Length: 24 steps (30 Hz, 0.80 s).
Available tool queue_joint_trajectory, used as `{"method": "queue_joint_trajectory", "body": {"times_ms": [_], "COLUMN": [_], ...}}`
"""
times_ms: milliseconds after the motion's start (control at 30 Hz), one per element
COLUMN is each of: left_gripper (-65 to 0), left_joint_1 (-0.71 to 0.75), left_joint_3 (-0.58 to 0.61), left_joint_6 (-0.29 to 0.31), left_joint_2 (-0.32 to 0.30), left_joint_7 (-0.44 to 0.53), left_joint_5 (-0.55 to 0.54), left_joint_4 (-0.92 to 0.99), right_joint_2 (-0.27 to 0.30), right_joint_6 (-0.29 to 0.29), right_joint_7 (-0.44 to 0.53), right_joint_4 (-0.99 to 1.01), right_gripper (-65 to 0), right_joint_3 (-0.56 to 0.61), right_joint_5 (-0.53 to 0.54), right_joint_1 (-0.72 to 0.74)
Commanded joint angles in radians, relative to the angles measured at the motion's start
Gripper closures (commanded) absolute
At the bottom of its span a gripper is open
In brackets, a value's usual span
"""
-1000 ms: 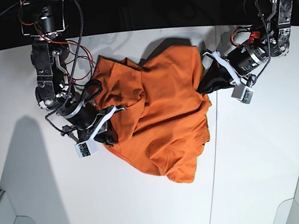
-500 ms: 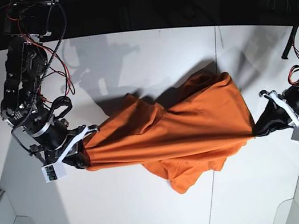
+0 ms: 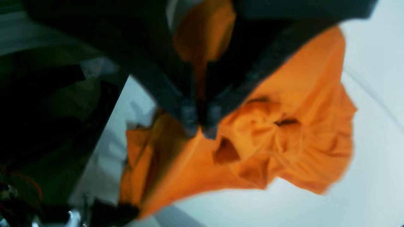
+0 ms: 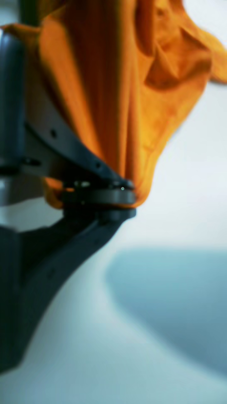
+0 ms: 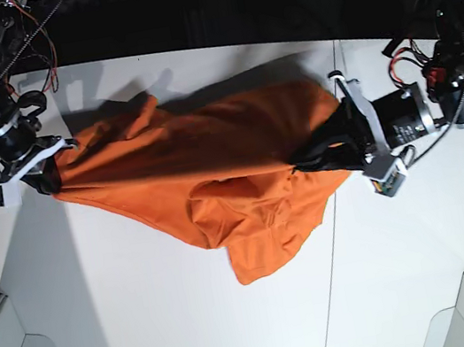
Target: Layout the t-shirt on the table in an organized manner, then fold the t-shirt properly
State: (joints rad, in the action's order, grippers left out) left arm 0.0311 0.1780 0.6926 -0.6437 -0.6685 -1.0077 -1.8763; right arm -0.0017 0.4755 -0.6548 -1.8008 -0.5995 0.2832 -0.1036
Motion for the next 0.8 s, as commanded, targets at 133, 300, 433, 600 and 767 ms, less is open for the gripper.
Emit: {"method": "queue_joint_trajectory", "body": {"times_ms": [133,300,433,600,767], "left_gripper": [-41.7,-43.5,-43.4,-43.4,-43.4], "left_joint_1": [-0.014,-0.026,-0.037,-0.014,0.013], "left_joint_3": [0.156,0.148,-0.026,-0.209,-0.195], "left_joint_6": [0.006,0.006,0.002,-0.023,-0.019], "left_joint_2": [0.076,0.095,0.094,0.08,0.092], "left_joint_7": [0.042,0.047,0.041,0.013,0.043], "left_joint_5": [0.139,0.227,0.211,0.187,0.195], "left_joint_4": [-0.006,-0.008,-0.008,0.041,0.246], "right_joint_2": [0.04,0.043,0.043,0.043,0.042], "right_joint_6": [0.0,0.0,0.0,0.001,0.0], "right_joint_7": [0.029,0.029,0.029,0.029,0.029], "right_joint_4": [-0.02,-0.018,-0.016,-0.014,-0.013], "right_gripper": [0.0,0.0,0.0,0.0,0.0], "right_joint_3": [-0.071,-0.069,-0.069,-0.067,-0.066], "right_joint_5": [0.062,0.061,0.061,0.063,0.08], "right_joint_1": [-0.015,-0.016,-0.016,-0.016,-0.016]}}
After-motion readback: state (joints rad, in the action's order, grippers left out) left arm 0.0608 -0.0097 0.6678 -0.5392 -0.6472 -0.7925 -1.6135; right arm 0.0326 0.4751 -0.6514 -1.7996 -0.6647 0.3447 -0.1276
